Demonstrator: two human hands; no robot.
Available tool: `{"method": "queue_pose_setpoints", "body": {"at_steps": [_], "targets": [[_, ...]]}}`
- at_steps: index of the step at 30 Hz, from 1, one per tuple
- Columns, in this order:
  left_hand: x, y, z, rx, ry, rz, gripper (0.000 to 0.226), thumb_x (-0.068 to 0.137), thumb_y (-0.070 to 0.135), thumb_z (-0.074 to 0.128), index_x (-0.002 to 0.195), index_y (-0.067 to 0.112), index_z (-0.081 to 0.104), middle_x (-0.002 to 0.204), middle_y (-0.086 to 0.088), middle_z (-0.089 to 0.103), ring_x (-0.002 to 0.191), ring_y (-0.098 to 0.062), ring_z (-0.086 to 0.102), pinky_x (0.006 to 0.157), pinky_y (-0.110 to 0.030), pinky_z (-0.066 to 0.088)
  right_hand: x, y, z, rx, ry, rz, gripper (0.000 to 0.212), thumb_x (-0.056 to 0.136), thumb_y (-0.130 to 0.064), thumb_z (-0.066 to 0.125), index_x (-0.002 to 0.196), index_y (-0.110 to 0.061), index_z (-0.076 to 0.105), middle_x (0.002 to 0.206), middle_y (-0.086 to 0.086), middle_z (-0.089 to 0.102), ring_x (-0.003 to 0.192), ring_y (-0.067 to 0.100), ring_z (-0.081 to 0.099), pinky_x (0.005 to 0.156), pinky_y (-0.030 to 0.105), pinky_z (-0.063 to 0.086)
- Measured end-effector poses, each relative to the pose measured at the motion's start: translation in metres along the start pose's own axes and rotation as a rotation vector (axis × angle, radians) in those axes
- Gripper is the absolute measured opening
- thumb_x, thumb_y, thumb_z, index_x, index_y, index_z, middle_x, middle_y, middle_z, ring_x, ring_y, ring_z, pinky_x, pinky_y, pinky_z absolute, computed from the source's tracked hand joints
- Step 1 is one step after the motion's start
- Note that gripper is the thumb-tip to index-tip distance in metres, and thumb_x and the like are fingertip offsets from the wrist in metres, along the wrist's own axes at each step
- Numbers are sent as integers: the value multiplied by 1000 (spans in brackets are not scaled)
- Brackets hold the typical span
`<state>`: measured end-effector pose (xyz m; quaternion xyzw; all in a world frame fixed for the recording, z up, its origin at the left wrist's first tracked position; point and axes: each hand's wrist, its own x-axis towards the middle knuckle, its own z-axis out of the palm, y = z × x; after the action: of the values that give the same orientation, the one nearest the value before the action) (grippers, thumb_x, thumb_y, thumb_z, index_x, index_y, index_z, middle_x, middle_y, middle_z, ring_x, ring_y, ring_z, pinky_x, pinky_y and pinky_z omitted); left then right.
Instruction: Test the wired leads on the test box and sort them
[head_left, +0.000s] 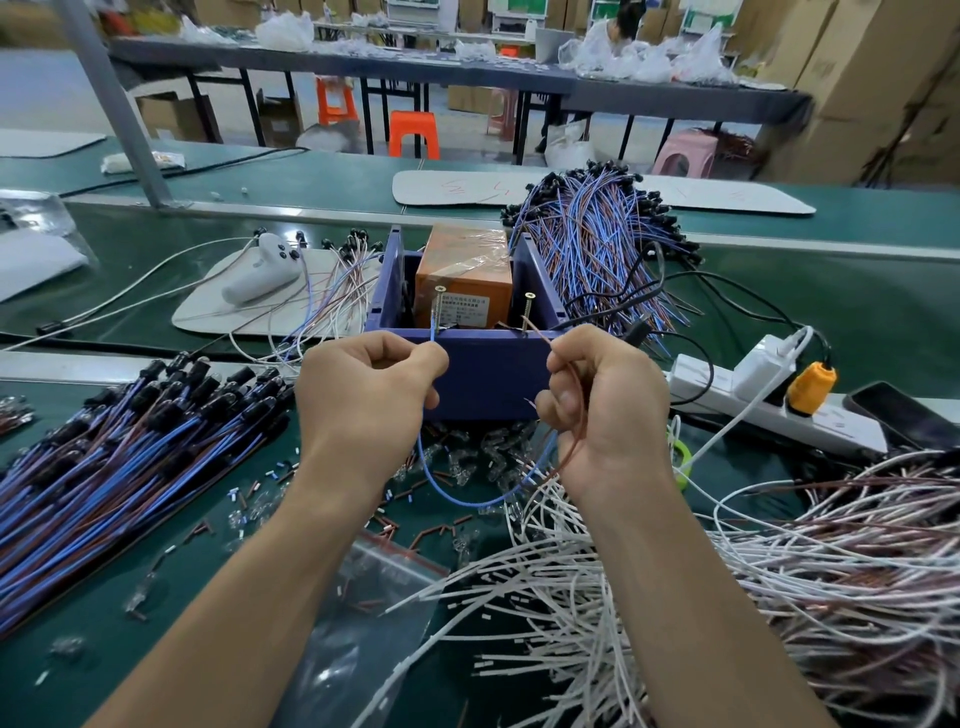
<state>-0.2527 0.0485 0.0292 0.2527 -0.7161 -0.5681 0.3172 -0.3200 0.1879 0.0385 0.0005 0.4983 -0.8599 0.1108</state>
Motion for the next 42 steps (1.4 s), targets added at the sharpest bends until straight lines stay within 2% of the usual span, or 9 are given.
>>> {"method": "queue_pose_setpoints", "body": {"at_steps": [4, 8, 13, 16, 21, 29, 36, 39, 42], "targets": [[-1, -1, 1, -29, 52, 10, 16, 69, 29, 70, 54, 22, 69, 42, 5, 57, 34, -7, 40, 38, -17, 35, 1, -2, -3, 67, -123, 139, 20, 77, -4, 53, 58, -10, 51, 42, 2, 31, 33, 13, 21, 47, 28, 24], [0, -3, 2, -30, 87, 24, 15, 67, 31, 69, 54, 22, 68, 40, 7, 53, 34, -7, 35, 37, -15, 30, 1, -1, -3, 50, -210, 188, 19, 79, -6, 52, 61, -9, 51, 39, 2, 31, 31, 12, 21, 42, 26, 29], [0, -5, 1, 7, 88, 49, 13, 65, 34, 68, 58, 23, 69, 41, 7, 52, 38, -8, 36, 39, -18, 32, -1, -2, -2, -3, -272, 189, 23, 81, -6, 53, 58, -9, 53, 40, 3, 29, 33, 12, 18, 50, 30, 19], [0, -6, 2, 7, 89, 76, 14, 66, 32, 67, 56, 22, 67, 41, 8, 49, 39, -10, 35, 39, -19, 32, -3, -3, -2, -40, -317, 195, 25, 83, -7, 54, 58, -9, 55, 41, 3, 29, 35, 13, 19, 50, 30, 21], [2, -7, 2, -3, 95, 98, 15, 67, 31, 66, 58, 19, 66, 42, 7, 49, 41, -12, 37, 42, -25, 33, -5, -5, -5, -89, -429, 158, 22, 79, -11, 59, 58, -9, 57, 45, 3, 32, 37, 12, 27, 46, 25, 32], [0, -6, 1, -14, 83, 90, 14, 67, 31, 66, 58, 20, 67, 43, 4, 51, 41, -12, 38, 42, -26, 34, -3, -6, -9, -41, -462, 156, 16, 73, -15, 62, 60, -10, 54, 46, 3, 28, 39, 13, 22, 49, 28, 27], [0, -7, 2, -15, 83, 107, 16, 68, 30, 67, 58, 18, 65, 42, 6, 48, 41, -12, 35, 40, -23, 33, -4, -4, -9, -113, -527, 104, 19, 74, -6, 60, 59, -11, 51, 48, 2, 28, 41, 12, 23, 49, 27, 25], [1, -7, 1, -25, 89, 108, 19, 67, 33, 66, 58, 16, 64, 43, 4, 47, 42, -14, 35, 41, -27, 33, -6, -4, -7, -210, -548, 53, 20, 74, -1, 59, 58, -10, 49, 47, 1, 30, 40, 11, 24, 47, 26, 21], [2, -4, -1, -69, 94, 85, 17, 67, 31, 66, 56, 19, 65, 43, 6, 49, 41, -13, 36, 42, -26, 33, -10, -3, -2, -439, -560, -36, 19, 74, -3, 61, 58, -12, 55, 50, 0, 36, 44, 11, 28, 51, 29, 17]]}}
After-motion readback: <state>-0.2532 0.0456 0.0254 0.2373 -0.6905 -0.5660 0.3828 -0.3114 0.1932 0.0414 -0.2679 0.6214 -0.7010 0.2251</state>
